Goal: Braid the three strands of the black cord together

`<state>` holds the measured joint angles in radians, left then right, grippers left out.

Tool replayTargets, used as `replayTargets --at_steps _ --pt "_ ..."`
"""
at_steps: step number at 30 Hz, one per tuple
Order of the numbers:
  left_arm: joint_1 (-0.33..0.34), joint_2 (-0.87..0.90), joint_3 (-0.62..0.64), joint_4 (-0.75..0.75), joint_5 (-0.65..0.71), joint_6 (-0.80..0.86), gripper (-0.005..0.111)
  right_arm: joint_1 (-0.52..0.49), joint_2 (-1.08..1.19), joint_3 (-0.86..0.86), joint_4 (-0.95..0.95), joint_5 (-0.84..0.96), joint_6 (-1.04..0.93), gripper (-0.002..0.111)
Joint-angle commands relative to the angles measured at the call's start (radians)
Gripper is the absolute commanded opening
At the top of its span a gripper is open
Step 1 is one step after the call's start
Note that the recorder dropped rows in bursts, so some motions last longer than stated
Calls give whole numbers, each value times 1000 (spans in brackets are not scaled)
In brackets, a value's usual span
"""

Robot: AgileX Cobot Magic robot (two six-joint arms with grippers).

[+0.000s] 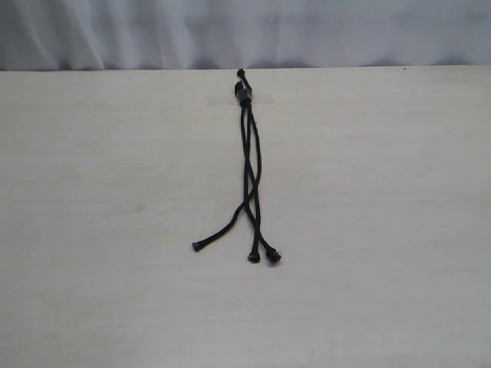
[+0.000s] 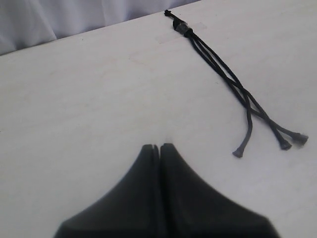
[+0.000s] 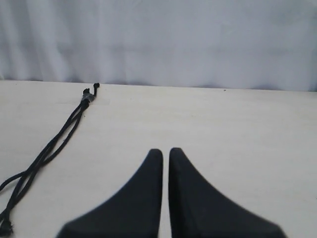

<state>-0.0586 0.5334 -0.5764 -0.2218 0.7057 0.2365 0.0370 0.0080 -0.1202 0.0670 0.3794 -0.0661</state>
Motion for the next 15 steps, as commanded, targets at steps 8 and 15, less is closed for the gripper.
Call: replayTargets --at_steps 8,15 --pt "1 -6 4 1 -9 -1 0 -4 -8 120 -4 -35 0 4" --pt "1 -6 4 1 -18 -1 0 -4 -8 120 -4 -35 0 4"
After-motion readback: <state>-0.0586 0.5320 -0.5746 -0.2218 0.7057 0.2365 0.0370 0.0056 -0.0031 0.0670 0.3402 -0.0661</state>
